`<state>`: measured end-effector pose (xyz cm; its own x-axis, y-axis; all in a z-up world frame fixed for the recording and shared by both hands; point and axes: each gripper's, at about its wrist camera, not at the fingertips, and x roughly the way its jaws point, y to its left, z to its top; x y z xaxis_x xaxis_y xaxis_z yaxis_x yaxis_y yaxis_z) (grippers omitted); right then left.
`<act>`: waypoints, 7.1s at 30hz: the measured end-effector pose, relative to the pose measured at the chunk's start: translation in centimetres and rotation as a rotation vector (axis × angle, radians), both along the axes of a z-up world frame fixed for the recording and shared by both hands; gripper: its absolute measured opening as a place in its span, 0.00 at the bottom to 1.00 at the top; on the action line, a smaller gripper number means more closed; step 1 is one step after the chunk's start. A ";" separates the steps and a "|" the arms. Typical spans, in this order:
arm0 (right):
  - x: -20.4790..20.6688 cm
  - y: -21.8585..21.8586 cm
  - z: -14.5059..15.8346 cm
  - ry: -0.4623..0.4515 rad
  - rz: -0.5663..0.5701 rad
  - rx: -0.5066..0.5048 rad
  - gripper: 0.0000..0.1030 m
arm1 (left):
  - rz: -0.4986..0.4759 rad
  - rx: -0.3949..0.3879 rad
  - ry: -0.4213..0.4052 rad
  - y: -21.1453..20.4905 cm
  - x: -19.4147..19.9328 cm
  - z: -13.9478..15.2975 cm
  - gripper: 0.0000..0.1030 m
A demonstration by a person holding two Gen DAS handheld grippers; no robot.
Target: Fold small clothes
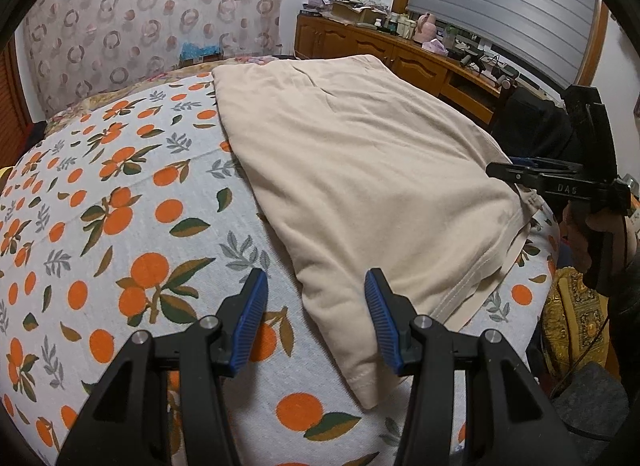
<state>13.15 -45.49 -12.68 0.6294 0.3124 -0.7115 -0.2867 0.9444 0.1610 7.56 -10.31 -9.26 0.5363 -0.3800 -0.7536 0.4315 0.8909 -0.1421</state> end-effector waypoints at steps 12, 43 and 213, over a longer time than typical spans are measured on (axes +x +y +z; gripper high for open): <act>-1.4 2.3 -0.1 -0.002 0.097 -0.069 0.28 | -0.046 -0.054 0.012 -0.4 -1.2 0.2 0.30; 9.7 3.0 10.2 -0.271 0.107 0.068 0.07 | 0.036 -0.213 -0.197 1.4 13.4 10.5 0.04; 22.1 45.4 12.1 -0.280 0.808 -0.071 0.13 | 0.642 -0.172 -0.217 28.6 8.6 4.6 0.07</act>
